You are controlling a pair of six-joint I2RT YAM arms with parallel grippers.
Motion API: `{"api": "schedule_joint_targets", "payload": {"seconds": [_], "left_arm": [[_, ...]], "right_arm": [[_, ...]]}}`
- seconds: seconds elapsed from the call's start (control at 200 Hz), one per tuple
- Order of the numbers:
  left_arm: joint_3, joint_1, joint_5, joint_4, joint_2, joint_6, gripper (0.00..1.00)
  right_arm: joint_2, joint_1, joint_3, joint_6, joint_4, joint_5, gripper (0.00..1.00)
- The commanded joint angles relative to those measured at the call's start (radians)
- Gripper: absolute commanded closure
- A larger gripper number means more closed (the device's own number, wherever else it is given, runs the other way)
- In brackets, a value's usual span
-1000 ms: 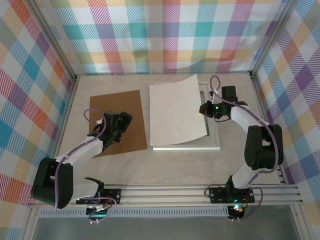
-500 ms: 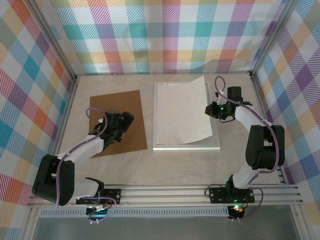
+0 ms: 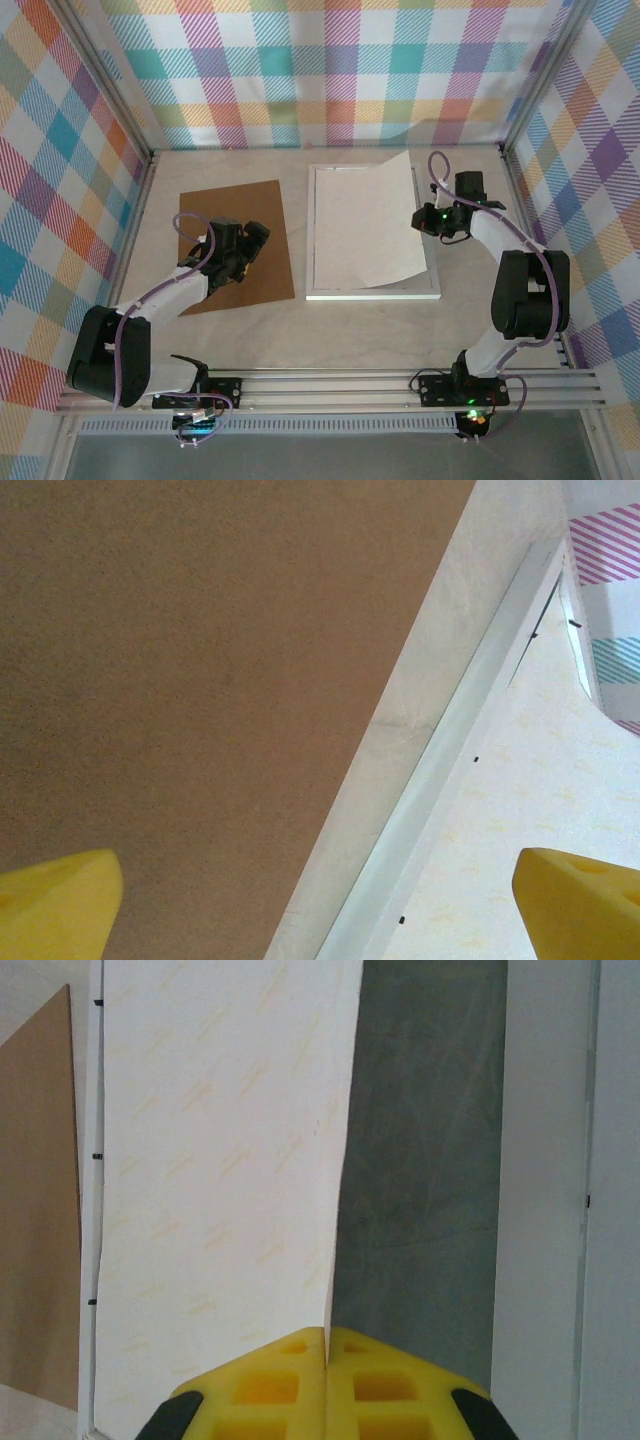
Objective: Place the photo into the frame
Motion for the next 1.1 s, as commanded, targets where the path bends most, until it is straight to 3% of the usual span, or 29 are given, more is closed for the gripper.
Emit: {"api": "schedule_joint_targets", "payload": {"seconds": [0.0,0.47,0.68,0.805,1.095], "left_arm": [[0.023,0.015,0.017,-0.009,0.013,0.024,0.0],[0.016,0.015,0.029,0.001,0.024,0.018,0.0],[0.016,0.015,0.044,0.011,0.034,0.014,0.0],[0.01,0.015,0.042,0.013,0.029,0.014,0.0],[0.001,0.016,0.047,0.011,0.025,0.015,0.0]], "right_arm": [[0.001,-0.008,0.048,-0.057,-0.015,-0.022,1.0],[0.025,-0.008,-0.027,0.059,0.088,-0.183,1.0],[0.034,-0.007,-0.022,0.075,0.065,-0.131,1.0],[0.022,-0.008,-0.037,0.088,0.055,-0.075,0.94],[0.043,-0.008,-0.004,0.045,-0.011,0.003,0.7]]}}
